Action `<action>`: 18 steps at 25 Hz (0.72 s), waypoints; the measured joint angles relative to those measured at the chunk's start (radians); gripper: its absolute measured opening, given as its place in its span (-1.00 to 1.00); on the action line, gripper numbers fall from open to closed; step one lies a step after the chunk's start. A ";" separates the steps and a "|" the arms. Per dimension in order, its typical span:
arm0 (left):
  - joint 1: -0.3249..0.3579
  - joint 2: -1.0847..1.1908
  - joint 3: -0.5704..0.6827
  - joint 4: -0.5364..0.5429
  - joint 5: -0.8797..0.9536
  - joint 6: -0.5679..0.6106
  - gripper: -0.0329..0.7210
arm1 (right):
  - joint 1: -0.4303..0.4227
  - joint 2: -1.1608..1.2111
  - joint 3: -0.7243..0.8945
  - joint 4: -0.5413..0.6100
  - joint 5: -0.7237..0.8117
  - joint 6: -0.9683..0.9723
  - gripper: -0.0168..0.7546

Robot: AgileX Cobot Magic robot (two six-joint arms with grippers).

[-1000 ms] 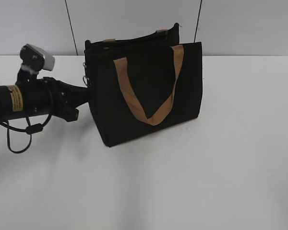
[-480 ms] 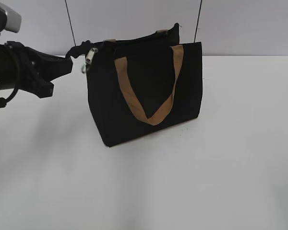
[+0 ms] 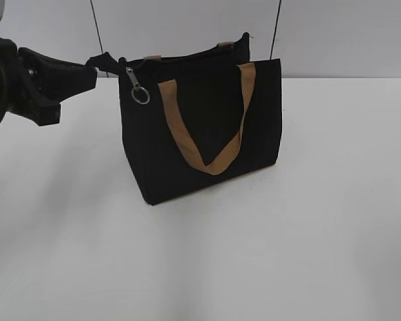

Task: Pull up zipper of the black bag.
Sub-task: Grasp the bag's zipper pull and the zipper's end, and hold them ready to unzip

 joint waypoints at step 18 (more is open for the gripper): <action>0.000 -0.007 0.000 0.005 -0.063 -0.025 -0.90 | 0.000 0.589 -0.104 0.599 -0.161 -0.673 0.35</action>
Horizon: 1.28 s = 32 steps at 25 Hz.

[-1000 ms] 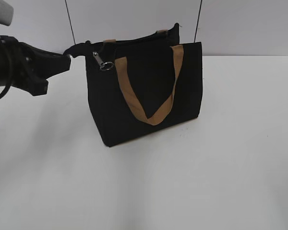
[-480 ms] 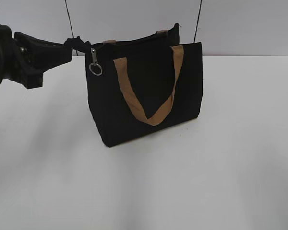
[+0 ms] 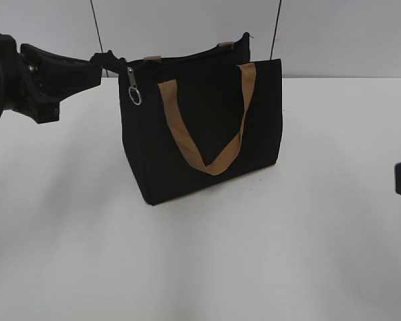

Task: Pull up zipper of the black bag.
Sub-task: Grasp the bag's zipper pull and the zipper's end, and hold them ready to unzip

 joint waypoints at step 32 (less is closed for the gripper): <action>0.000 0.000 0.000 -0.001 0.008 0.000 -0.90 | 0.586 1.053 -0.498 0.305 -0.504 -0.447 0.35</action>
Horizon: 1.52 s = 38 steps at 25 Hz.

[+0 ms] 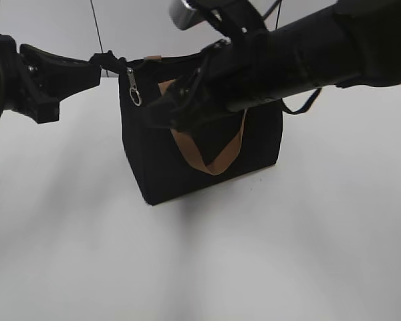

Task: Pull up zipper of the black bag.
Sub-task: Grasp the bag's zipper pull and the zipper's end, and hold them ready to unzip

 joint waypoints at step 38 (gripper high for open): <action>0.000 0.000 0.000 0.000 0.007 0.000 -0.90 | 0.053 0.200 -0.199 0.010 -0.069 0.122 -0.44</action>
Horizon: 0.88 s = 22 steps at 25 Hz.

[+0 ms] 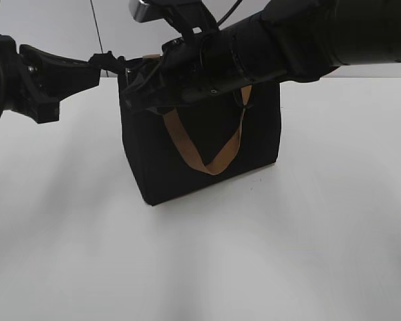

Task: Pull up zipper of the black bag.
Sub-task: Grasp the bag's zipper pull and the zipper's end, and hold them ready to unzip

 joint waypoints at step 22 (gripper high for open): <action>0.000 0.000 0.000 -0.004 0.008 0.000 -0.90 | 0.000 -0.004 0.000 0.000 0.001 0.015 -0.99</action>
